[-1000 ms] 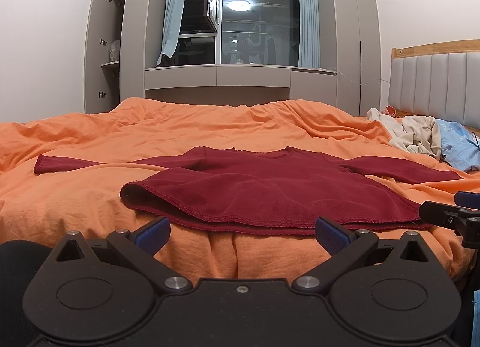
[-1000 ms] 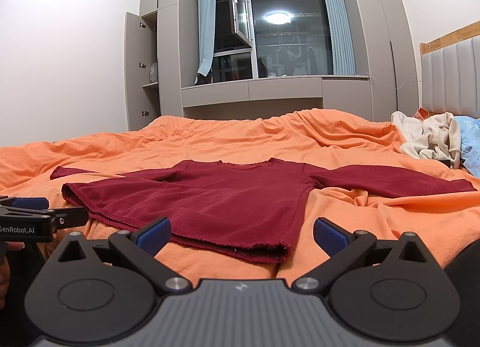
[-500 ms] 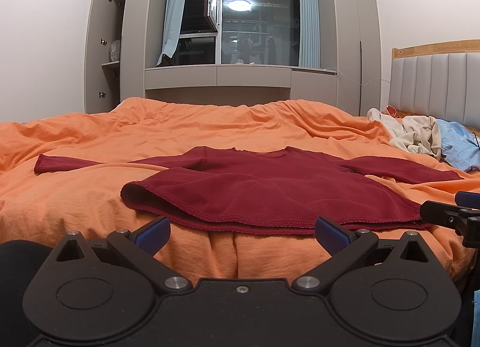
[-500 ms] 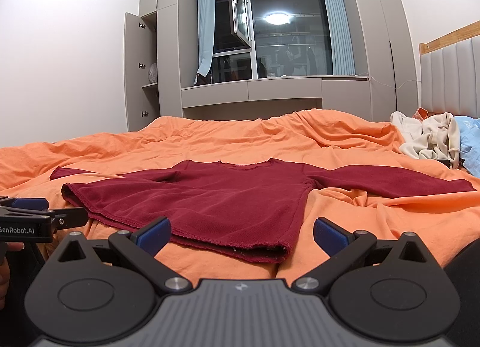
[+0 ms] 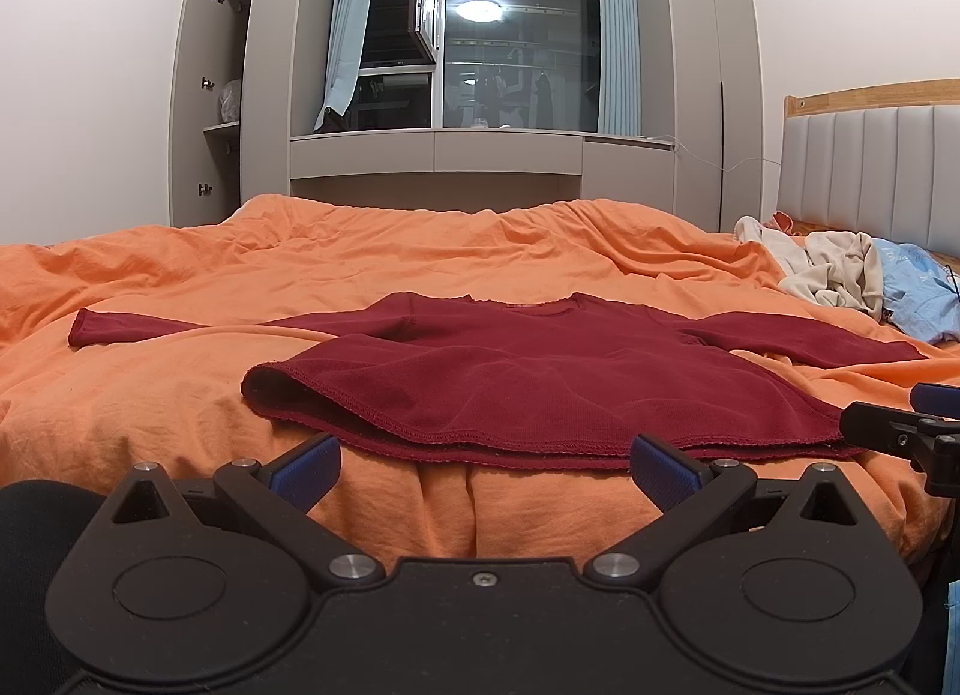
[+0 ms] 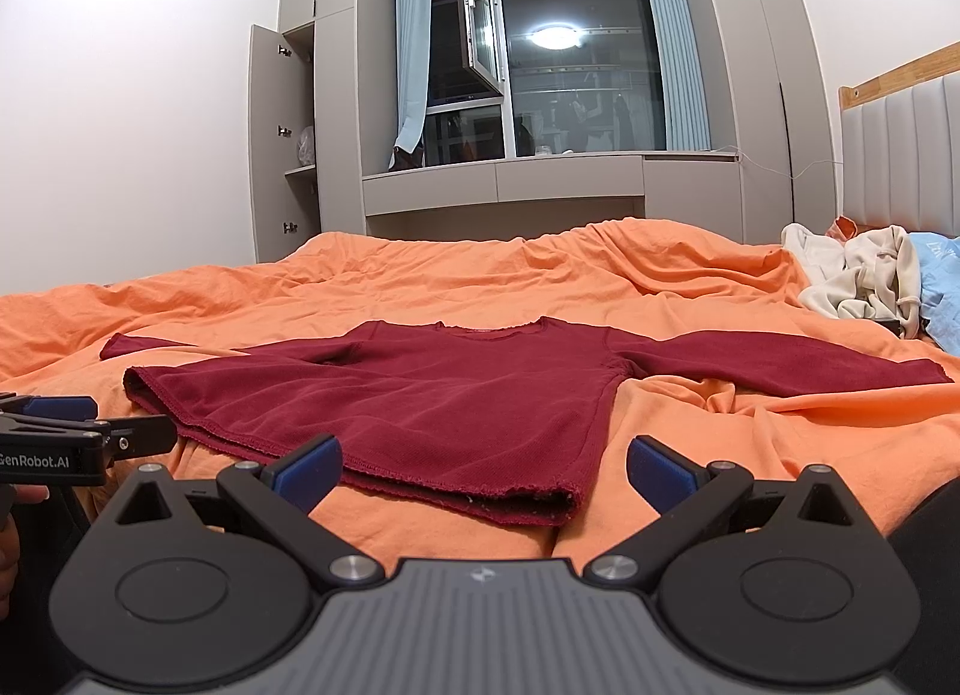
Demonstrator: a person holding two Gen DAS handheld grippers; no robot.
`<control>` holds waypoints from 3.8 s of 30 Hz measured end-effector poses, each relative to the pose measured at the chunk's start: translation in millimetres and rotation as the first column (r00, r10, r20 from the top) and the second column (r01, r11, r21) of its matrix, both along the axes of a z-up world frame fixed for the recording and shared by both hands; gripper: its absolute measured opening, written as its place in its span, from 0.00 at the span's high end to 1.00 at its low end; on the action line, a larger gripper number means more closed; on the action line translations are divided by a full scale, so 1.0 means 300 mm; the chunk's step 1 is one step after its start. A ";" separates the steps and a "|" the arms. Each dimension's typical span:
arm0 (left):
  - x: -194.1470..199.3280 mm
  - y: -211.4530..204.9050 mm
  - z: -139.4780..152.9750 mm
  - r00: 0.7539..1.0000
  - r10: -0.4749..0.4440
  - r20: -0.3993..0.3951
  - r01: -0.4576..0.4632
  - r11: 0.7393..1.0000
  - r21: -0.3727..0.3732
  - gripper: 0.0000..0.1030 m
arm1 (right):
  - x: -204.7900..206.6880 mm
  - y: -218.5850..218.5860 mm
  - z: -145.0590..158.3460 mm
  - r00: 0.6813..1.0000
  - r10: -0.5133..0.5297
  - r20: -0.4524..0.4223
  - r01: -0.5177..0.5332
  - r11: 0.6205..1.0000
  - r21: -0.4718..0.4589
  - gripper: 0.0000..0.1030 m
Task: Fold small clothes
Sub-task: 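Grasp the sweater sleeve cuff with the right gripper, then fold the held sleeve across the sweater body with the right gripper, then release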
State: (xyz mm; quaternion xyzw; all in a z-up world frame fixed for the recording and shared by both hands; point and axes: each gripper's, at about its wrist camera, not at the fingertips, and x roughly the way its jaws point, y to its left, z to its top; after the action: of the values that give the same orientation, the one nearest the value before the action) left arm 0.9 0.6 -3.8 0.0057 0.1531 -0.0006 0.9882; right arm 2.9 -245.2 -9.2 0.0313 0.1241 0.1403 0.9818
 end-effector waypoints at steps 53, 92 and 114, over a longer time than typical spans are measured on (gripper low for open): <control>1.006 -0.051 0.057 0.959 -0.092 -0.267 0.092 0.996 -0.013 0.01 | 0.978 -1.033 -0.124 0.613 -0.554 -0.563 0.782 0.529 0.330 0.00; 1.049 0.218 0.150 0.964 0.125 -0.234 -0.172 0.967 -0.190 0.01 | 1.303 -0.033 0.332 0.962 -0.248 0.113 0.268 0.936 -0.228 0.96; 1.034 0.405 0.197 0.948 0.227 -0.222 -0.292 0.897 -0.331 0.01 | 1.180 0.593 -0.011 0.968 0.190 -0.166 -0.251 0.789 -0.561 0.46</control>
State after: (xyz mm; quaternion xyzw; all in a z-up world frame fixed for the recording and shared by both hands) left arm 311.1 122.1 55.4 -0.1955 0.2371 0.1031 0.9460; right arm 357.1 -67.3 -12.5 -0.2758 0.2131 0.2080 0.9139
